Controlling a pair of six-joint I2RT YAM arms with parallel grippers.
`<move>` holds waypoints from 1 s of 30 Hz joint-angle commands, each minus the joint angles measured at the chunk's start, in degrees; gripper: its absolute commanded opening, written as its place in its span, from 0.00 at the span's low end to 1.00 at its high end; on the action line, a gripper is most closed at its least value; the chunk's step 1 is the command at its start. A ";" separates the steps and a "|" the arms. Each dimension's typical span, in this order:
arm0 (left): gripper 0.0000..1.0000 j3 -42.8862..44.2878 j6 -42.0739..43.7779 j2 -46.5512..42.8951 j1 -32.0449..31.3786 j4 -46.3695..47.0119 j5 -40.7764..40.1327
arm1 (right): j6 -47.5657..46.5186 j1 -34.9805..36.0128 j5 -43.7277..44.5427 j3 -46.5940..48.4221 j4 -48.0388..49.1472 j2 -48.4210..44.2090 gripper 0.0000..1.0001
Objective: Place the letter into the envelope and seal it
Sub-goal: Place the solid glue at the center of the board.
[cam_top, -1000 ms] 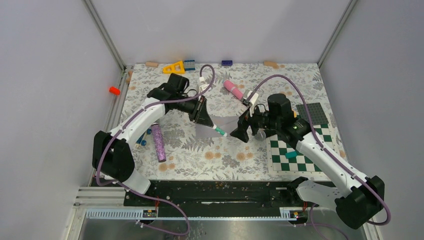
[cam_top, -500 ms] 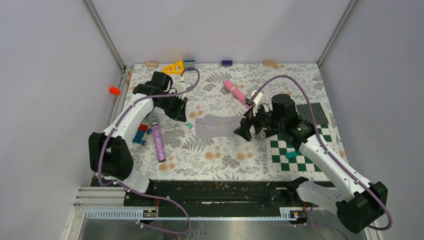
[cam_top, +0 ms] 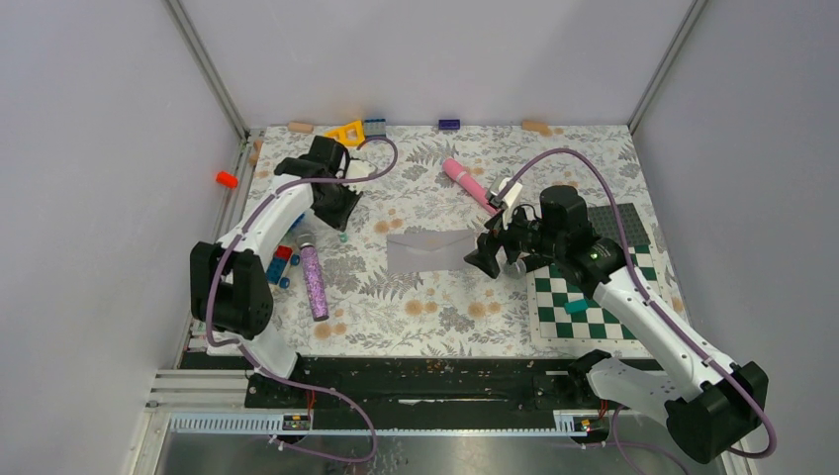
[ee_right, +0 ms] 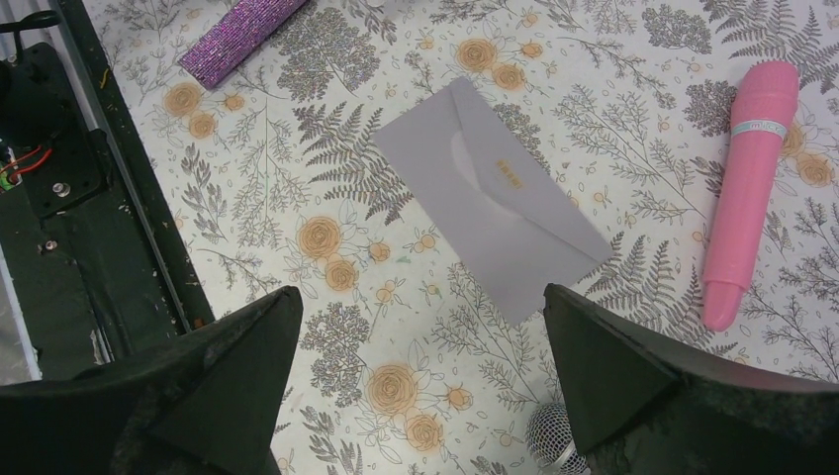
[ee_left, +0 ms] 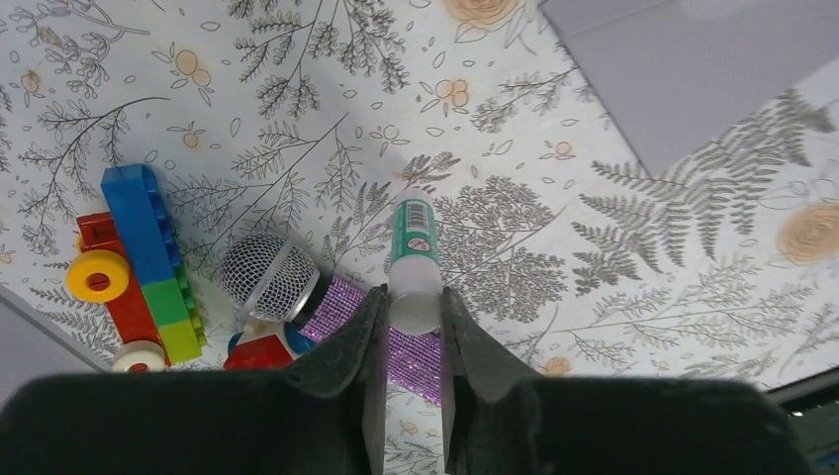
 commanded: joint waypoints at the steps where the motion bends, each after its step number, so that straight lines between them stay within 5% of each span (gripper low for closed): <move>1: 0.00 2.08 1.18 1.98 0.15 2.91 -5.14 | -1.07 -0.74 -0.42 0.85 0.28 -1.11 0.99; 30: 0.02 2.29 -1.70 7.57 2.94 9.16 -2.34 | -0.81 -1.05 -1.29 1.02 0.27 0.07 1.00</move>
